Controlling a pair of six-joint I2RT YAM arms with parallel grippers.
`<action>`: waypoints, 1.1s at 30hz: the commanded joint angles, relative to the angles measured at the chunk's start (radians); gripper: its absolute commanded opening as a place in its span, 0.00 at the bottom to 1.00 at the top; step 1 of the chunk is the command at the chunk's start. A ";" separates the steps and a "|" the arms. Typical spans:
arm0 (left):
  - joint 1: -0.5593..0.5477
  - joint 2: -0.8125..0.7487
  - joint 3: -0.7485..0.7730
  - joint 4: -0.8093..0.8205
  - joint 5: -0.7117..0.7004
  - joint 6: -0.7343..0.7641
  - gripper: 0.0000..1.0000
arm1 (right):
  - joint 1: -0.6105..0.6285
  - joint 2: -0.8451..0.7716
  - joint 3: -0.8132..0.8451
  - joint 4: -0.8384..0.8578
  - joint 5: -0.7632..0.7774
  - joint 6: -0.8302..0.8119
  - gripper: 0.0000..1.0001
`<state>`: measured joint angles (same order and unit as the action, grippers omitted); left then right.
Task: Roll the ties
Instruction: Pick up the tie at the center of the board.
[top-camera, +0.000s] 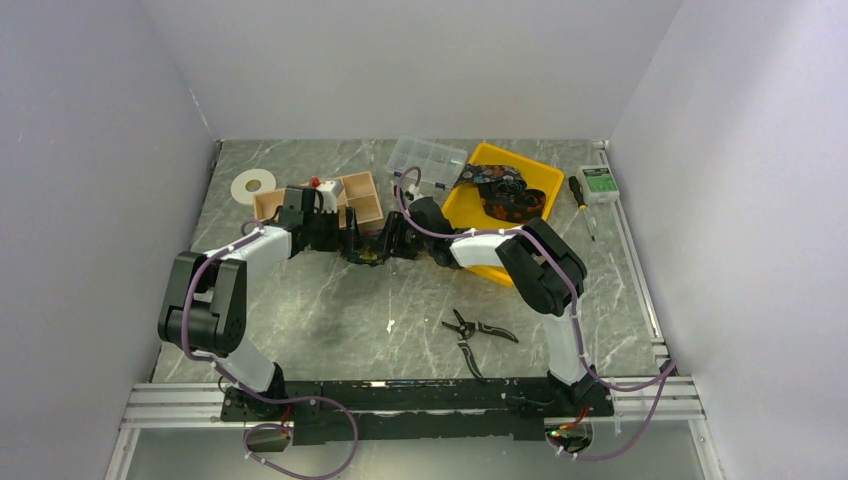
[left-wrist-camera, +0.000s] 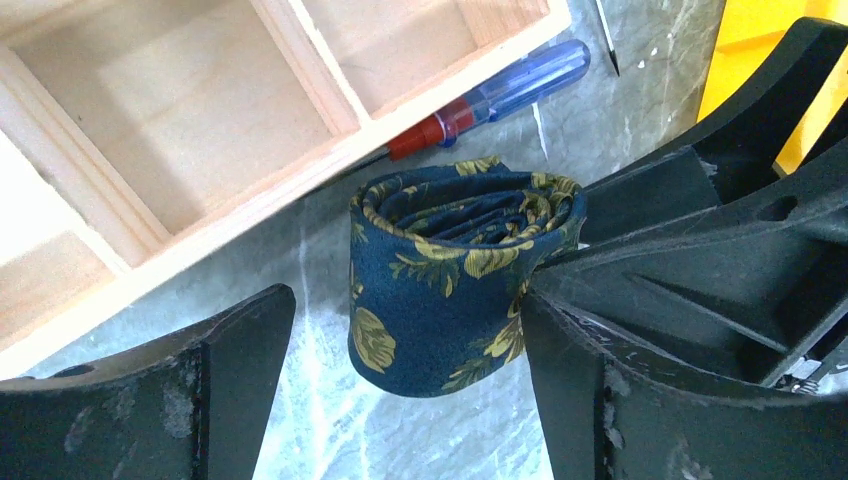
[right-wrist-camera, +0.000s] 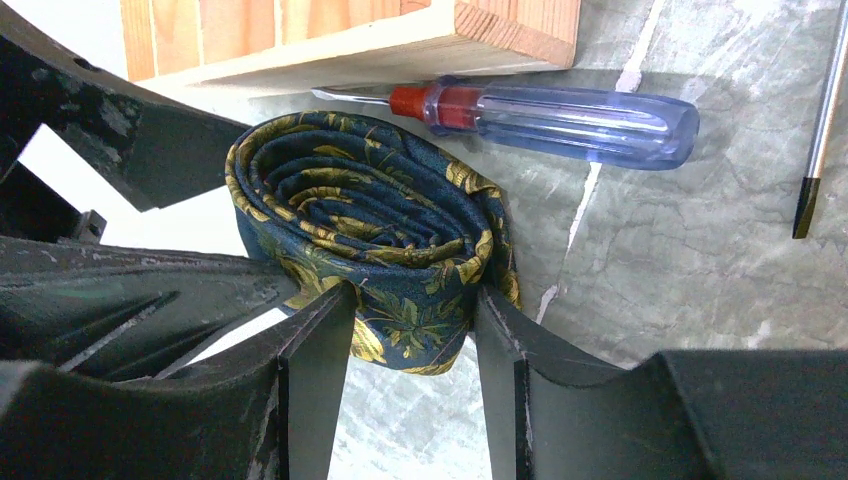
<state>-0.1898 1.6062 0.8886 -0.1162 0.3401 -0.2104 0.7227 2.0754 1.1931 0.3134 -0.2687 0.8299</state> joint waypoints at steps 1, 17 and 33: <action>-0.006 0.027 0.045 0.034 0.044 0.049 0.88 | 0.005 -0.033 -0.024 -0.027 -0.006 -0.032 0.50; -0.030 0.117 0.088 -0.001 0.197 0.032 0.76 | 0.005 -0.016 -0.006 -0.030 -0.013 -0.038 0.49; -0.030 0.116 0.085 -0.046 0.203 0.005 0.29 | 0.004 -0.039 -0.016 -0.028 -0.006 -0.037 0.52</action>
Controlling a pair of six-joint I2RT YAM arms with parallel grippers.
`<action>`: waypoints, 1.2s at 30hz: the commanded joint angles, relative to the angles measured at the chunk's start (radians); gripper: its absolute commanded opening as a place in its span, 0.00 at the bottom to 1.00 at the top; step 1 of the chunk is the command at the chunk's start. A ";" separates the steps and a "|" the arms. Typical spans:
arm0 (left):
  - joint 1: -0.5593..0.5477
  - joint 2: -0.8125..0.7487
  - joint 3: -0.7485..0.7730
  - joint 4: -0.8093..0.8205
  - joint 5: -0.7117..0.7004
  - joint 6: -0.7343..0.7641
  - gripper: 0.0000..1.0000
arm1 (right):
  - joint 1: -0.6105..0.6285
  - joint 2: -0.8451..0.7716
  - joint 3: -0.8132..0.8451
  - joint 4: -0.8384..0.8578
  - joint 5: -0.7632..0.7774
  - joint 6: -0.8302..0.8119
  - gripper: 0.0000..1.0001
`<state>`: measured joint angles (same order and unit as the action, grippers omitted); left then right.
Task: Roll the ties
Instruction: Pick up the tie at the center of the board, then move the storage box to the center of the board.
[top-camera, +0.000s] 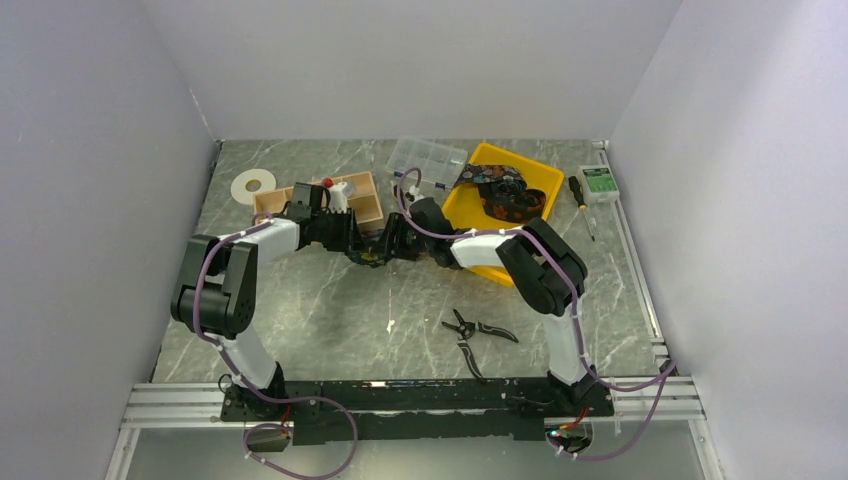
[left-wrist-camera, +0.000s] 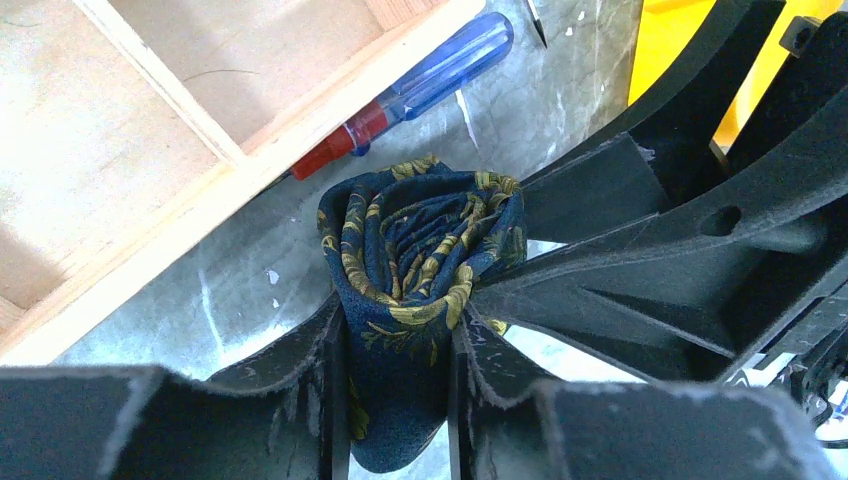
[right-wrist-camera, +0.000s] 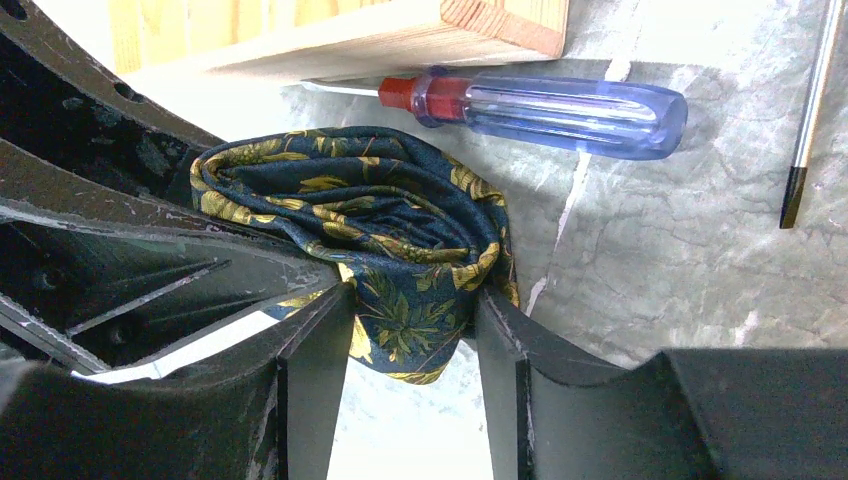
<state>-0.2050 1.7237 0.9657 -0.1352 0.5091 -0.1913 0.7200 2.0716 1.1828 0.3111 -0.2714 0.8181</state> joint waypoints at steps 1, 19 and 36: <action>-0.014 -0.007 0.004 -0.029 0.032 -0.017 0.26 | 0.006 -0.040 -0.008 -0.027 -0.002 -0.025 0.52; -0.013 -0.140 -0.053 -0.070 -0.042 -0.107 0.03 | -0.033 -0.247 -0.106 -0.047 -0.005 -0.014 0.82; -0.012 -0.476 -0.017 -0.174 -0.225 -0.253 0.03 | -0.048 -0.329 0.029 -0.244 0.118 -0.174 0.80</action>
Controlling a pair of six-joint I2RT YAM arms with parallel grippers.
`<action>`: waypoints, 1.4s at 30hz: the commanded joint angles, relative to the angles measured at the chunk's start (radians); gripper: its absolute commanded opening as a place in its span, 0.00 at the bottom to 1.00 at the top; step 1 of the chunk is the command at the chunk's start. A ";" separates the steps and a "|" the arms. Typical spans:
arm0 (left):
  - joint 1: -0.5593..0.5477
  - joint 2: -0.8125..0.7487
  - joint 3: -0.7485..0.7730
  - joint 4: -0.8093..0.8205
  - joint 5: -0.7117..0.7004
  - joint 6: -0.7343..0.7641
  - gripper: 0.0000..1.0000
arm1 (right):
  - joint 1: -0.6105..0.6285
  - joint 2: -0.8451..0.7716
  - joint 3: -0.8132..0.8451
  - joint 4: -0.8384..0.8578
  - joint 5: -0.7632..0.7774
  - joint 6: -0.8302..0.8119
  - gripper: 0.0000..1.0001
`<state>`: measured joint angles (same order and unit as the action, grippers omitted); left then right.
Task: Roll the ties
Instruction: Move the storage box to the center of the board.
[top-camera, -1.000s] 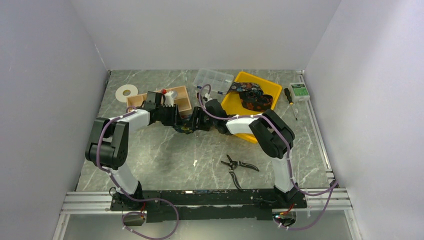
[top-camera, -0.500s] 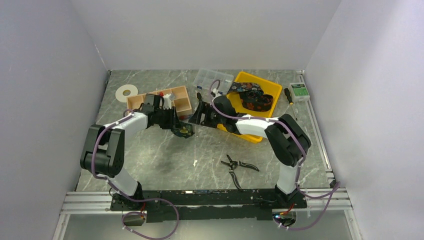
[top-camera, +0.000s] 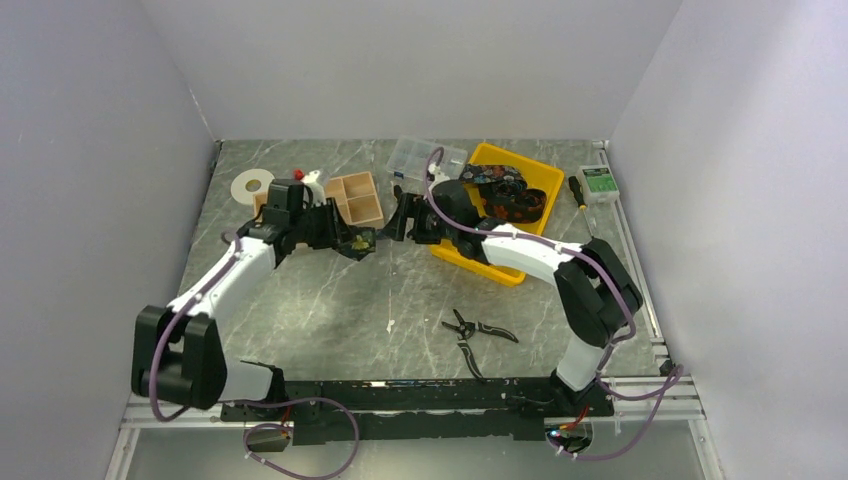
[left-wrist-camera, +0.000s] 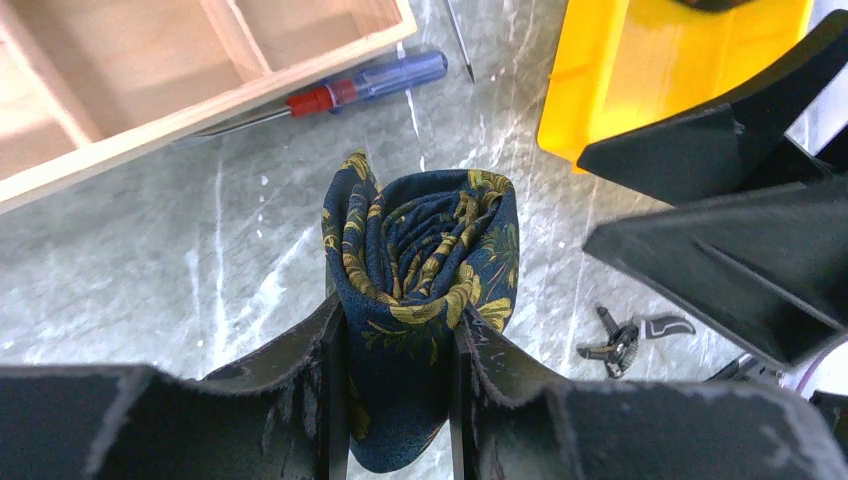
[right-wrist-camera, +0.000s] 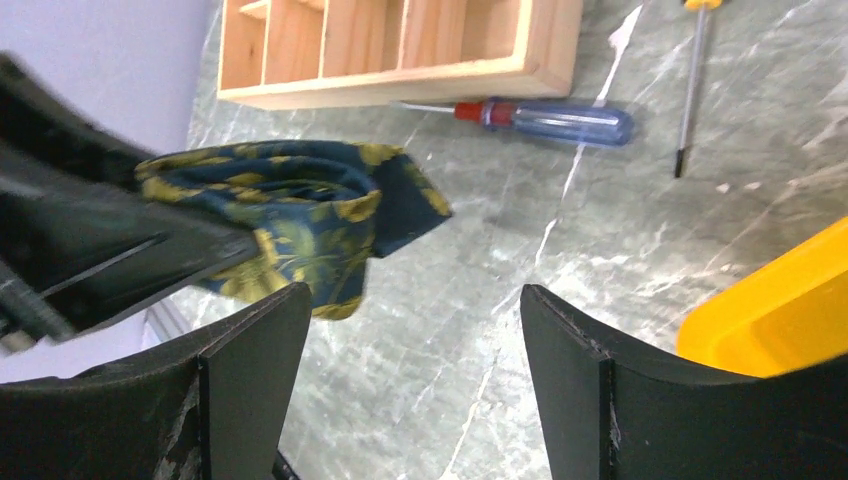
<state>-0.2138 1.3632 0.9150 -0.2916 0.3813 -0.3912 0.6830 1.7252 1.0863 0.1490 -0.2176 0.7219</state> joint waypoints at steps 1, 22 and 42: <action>-0.003 -0.142 0.031 -0.016 -0.124 -0.068 0.03 | -0.012 0.048 0.169 -0.110 0.070 -0.094 0.80; -0.002 -0.314 0.172 -0.049 -0.261 -0.068 0.03 | -0.016 0.601 0.897 -0.458 0.184 -0.265 0.60; -0.002 -0.254 0.141 0.039 -0.076 -0.086 0.03 | 0.032 0.369 0.367 -0.278 0.172 -0.247 0.27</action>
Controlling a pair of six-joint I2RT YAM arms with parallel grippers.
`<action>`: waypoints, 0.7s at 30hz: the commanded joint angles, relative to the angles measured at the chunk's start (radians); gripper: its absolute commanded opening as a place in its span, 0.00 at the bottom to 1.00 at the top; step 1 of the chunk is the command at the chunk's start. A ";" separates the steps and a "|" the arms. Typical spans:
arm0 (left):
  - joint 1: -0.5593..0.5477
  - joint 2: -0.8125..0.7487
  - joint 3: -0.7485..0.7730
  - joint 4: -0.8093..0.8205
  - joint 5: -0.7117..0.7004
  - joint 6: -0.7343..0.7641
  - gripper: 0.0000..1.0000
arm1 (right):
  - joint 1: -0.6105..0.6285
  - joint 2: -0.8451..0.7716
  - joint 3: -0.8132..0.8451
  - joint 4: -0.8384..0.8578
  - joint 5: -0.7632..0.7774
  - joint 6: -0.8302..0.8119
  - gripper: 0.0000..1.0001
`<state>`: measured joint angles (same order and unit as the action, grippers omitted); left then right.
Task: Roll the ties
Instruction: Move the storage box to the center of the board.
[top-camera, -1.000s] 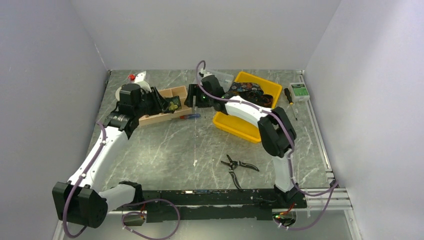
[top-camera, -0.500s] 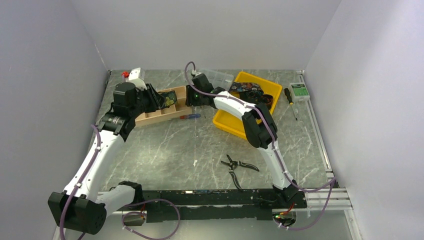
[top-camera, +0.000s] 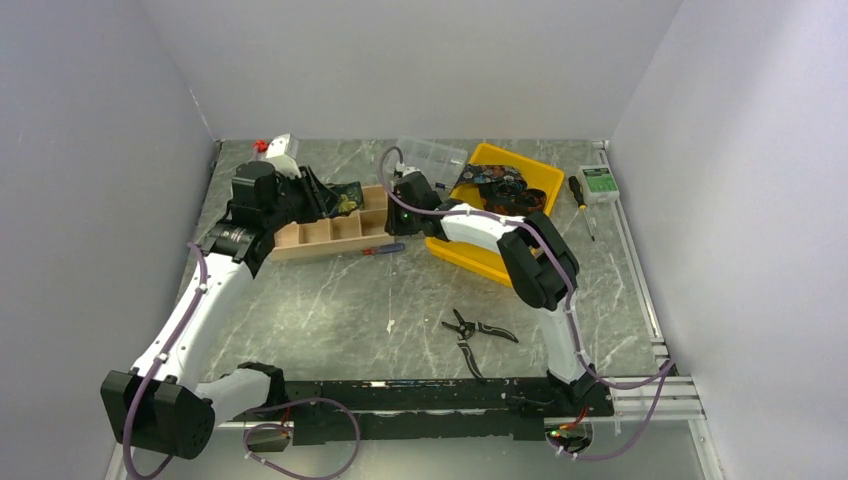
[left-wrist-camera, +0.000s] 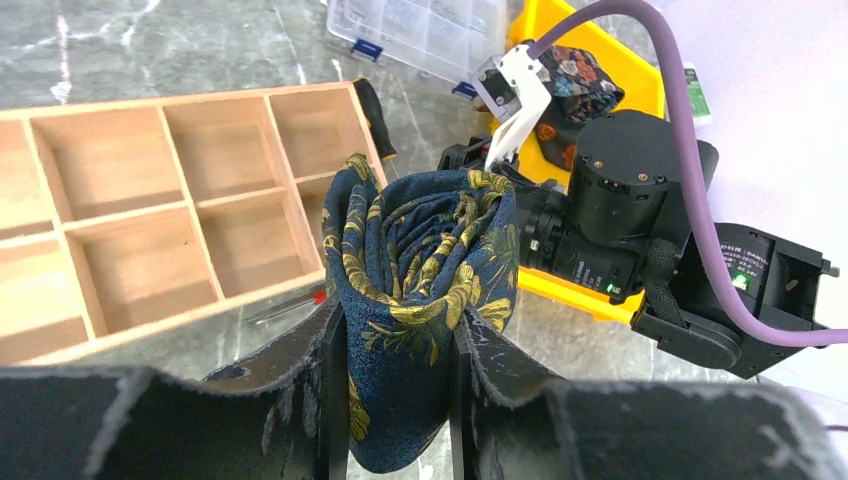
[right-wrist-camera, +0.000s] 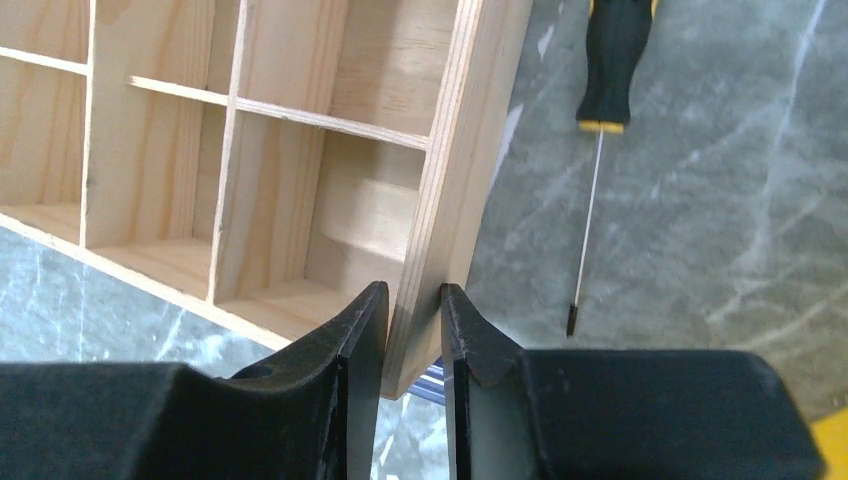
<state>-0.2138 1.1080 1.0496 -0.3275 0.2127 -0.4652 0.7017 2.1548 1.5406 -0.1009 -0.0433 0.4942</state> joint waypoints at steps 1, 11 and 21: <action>-0.002 0.001 0.000 0.080 0.101 -0.014 0.03 | 0.017 -0.077 -0.109 -0.022 -0.003 -0.022 0.26; -0.003 -0.020 -0.057 0.105 0.144 -0.028 0.03 | 0.047 -0.164 -0.217 -0.010 -0.063 -0.043 0.22; -0.004 -0.007 -0.110 0.146 0.152 -0.065 0.03 | 0.081 -0.162 -0.234 0.028 -0.077 0.125 0.24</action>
<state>-0.2138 1.1156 0.9501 -0.2523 0.3370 -0.5026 0.7521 2.0151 1.3365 -0.0666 -0.0727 0.5152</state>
